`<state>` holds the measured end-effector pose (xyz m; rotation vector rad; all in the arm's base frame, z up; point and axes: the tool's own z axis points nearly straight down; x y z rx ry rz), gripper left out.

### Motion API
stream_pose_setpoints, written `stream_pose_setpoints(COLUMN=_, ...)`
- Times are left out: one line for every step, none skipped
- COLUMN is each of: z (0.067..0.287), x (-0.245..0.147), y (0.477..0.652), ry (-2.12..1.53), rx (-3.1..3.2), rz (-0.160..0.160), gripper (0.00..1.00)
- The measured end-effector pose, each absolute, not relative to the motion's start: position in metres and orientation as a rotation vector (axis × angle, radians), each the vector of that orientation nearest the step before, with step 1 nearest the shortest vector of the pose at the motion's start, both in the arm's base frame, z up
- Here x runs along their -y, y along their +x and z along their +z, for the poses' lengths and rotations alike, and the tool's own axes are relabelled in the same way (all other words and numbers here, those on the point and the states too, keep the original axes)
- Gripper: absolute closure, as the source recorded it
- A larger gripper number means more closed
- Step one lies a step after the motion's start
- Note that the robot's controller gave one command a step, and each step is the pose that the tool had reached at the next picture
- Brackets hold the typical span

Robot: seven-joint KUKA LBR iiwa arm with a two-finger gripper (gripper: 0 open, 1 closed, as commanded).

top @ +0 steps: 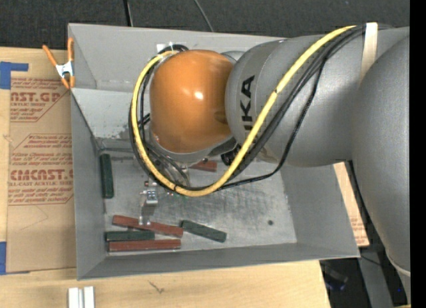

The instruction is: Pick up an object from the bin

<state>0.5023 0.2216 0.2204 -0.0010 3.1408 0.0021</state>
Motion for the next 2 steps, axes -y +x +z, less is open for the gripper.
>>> stream_pose_setpoints(z=0.159, x=-0.218, y=0.499, ry=-0.099, rx=-3.135, rz=0.004, gripper=0.0)
stream_pose_setpoints(z=0.113, x=-0.197, y=0.481, ry=-0.236, rx=-3.139, rz=-0.003, gripper=0.0)
